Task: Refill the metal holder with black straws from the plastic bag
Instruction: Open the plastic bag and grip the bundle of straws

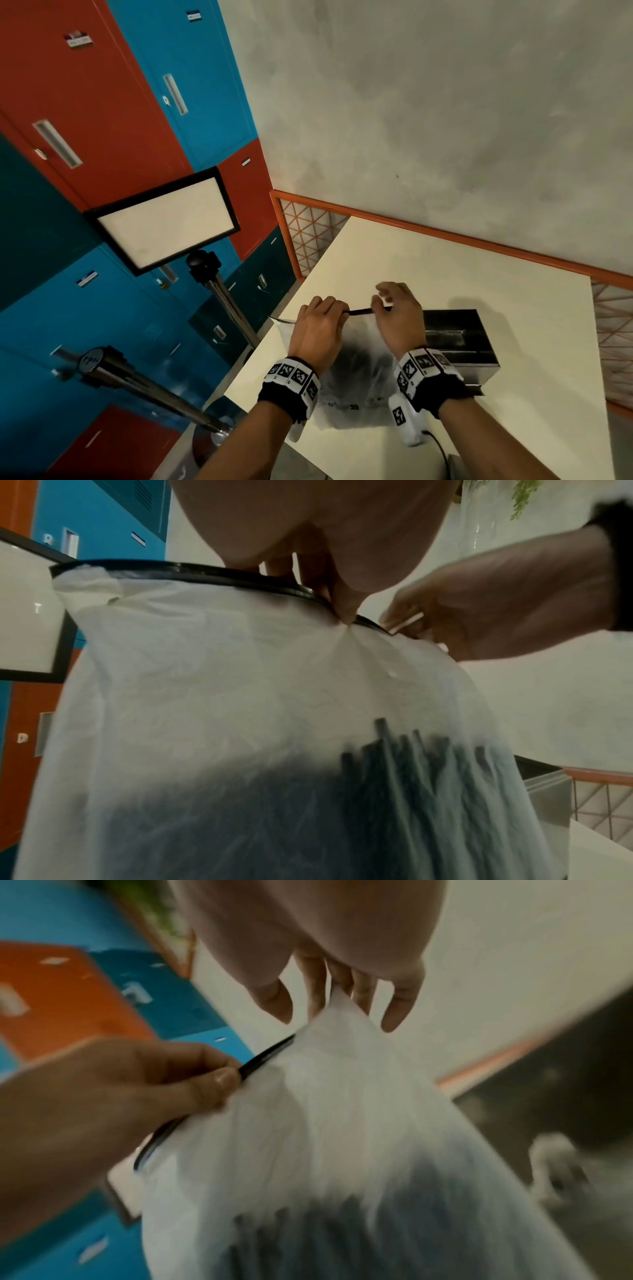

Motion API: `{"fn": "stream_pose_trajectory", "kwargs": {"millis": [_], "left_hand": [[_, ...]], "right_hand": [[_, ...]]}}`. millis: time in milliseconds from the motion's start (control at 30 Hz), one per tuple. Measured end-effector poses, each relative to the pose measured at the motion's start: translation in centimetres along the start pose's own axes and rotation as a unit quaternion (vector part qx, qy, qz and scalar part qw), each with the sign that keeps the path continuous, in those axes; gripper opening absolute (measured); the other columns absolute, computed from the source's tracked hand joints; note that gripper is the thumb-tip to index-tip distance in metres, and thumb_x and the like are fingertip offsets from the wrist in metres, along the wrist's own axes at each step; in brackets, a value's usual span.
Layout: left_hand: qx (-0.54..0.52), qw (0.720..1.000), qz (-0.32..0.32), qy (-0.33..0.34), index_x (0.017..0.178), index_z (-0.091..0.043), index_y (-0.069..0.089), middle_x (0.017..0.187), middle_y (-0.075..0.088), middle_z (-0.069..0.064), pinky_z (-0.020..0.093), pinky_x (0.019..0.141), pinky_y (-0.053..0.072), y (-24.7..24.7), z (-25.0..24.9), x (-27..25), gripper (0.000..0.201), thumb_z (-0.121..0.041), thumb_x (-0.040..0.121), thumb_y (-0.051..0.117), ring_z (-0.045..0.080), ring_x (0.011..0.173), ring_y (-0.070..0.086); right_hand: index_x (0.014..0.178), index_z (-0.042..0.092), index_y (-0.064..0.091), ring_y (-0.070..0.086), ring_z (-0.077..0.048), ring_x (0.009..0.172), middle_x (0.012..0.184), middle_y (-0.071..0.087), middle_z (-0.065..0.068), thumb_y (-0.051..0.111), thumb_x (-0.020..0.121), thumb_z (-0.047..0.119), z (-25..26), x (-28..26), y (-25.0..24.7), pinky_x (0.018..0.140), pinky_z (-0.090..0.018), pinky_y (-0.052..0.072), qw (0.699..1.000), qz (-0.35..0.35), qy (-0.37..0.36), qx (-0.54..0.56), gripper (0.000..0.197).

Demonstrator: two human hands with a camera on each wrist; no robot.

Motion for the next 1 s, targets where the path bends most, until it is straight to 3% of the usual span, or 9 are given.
{"fn": "stream_pose_trajectory", "kwargs": {"millis": [100, 167, 267, 433, 833, 1000], "left_hand": [[0.009, 1.0, 0.002, 0.0, 0.099, -0.019, 0.067, 0.091, 0.063, -0.004, 0.033, 0.066, 0.04, 0.0, -0.4, 0.3, 0.011, -0.02, 0.098, 0.056, 0.02, 0.081, 0.051], [0.013, 1.0, 0.004, -0.005, 0.098, -0.017, 0.067, 0.089, 0.063, -0.003, 0.033, 0.066, 0.042, -0.1, -0.4, 0.4, 0.01, -0.018, 0.098, 0.057, 0.021, 0.08, 0.052], [0.012, 1.0, 0.009, -0.02, 0.098, -0.017, 0.067, 0.09, 0.064, -0.002, 0.035, 0.067, 0.045, -0.1, 0.0, 0.2, 0.011, -0.017, 0.097, 0.057, 0.021, 0.081, 0.053], [-0.009, 1.0, 0.01, -0.026, 0.097, -0.016, 0.067, 0.089, 0.063, -0.001, 0.037, 0.069, 0.047, 0.0, 0.3, -0.1, 0.021, -0.021, 0.099, 0.047, 0.02, 0.078, 0.05], [0.013, 0.998, 0.009, -0.055, 0.102, -0.022, 0.067, 0.095, 0.062, -0.007, 0.035, 0.073, 0.048, -0.5, 3.3, -1.1, 0.013, -0.023, 0.101, 0.054, 0.016, 0.083, 0.052], [0.031, 0.996, 0.004, -0.081, 0.103, -0.026, 0.066, 0.099, 0.063, -0.01, 0.031, 0.078, 0.04, -1.5, 4.8, -1.5, 0.013, -0.026, 0.102, 0.053, 0.015, 0.089, 0.055]], "right_hand": [[0.101, 0.025, 0.065, 0.058, -0.011, 0.103, 0.108, 0.061, 0.008, 0.05, 0.091, 0.03, 3.1, -0.7, 1.6, 0.108, -0.045, 0.031, 0.96, 0.09, -0.165, -0.209, 0.019], [0.097, 0.024, 0.064, 0.06, -0.013, 0.099, 0.103, 0.063, 0.006, 0.044, 0.095, 0.031, 3.7, -1.1, 2.4, 0.108, -0.044, 0.03, 0.935, 0.125, -0.202, -0.263, 0.022], [0.096, 0.023, 0.061, 0.061, -0.014, 0.092, 0.096, 0.062, 0.006, 0.039, 0.097, 0.03, 3.5, -1.1, 2.8, 0.096, -0.039, 0.04, 0.929, 0.132, -0.207, -0.277, 0.023], [0.093, 0.02, 0.058, 0.06, -0.016, 0.084, 0.09, 0.061, 0.004, 0.04, 0.097, 0.03, 4.3, -1.2, 2.9, 0.081, -0.037, 0.046, 0.92, 0.136, -0.218, -0.295, 0.021], [0.091, 0.018, 0.056, 0.059, -0.018, 0.079, 0.089, 0.061, 0.002, 0.044, 0.094, 0.028, 3.8, -1.0, 2.3, 0.075, -0.035, 0.046, 0.937, 0.144, -0.168, -0.269, 0.016], [0.089, 0.017, 0.057, 0.059, -0.02, 0.079, 0.091, 0.061, 0.002, 0.046, 0.092, 0.028, 3.2, -0.4, 1.6, 0.077, -0.036, 0.045, 0.943, 0.142, -0.14, -0.265, 0.015]]}}
Point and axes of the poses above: each hand's wrist, its own x-axis towards the middle knuckle, its own y-axis out of the palm, z = x × y, the point moved 5 cm from there along x, towards the middle knuckle
